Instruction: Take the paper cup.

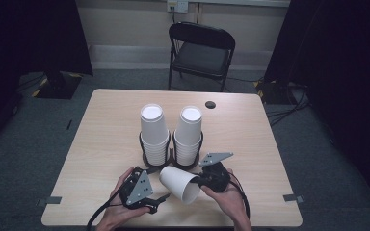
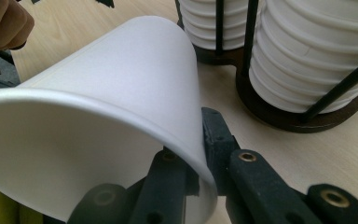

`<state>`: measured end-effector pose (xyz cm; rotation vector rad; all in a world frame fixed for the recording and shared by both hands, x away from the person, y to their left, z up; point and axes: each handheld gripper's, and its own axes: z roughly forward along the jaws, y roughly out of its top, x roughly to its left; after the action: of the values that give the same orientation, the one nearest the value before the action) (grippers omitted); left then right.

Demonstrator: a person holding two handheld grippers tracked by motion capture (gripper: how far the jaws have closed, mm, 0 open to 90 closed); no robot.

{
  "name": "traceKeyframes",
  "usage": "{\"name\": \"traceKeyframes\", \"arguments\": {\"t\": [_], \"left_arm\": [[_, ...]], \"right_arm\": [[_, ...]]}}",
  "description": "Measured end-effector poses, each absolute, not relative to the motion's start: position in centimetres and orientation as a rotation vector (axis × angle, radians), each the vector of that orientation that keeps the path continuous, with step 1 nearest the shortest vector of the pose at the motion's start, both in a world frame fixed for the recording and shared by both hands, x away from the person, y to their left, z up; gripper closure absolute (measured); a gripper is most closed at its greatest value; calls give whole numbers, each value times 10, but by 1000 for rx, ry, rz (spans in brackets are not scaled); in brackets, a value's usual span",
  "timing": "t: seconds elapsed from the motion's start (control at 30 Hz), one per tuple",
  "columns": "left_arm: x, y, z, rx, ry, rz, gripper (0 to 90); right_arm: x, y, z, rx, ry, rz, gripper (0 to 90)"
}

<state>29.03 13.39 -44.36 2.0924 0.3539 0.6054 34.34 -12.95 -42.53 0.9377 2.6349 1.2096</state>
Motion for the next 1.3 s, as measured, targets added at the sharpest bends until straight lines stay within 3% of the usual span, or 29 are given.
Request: {"name": "traceKeyframes", "arguments": {"t": [0.4,0.63,1.07,1.3], "left_arm": [[284,120,-443,2246,233,681,156],[285,112,-445,2246,222,686,152],[285,91,-447,2243,175,741,41],[285,83,-449,2216,172,763,60]], "right_arm": [[351,-128,-425,937,2738,1191,868],[353,-125,-425,945,2781,1175,869],[359,-109,-419,934,2823,1146,871],[365,-99,-415,948,2881,1062,871]]}}
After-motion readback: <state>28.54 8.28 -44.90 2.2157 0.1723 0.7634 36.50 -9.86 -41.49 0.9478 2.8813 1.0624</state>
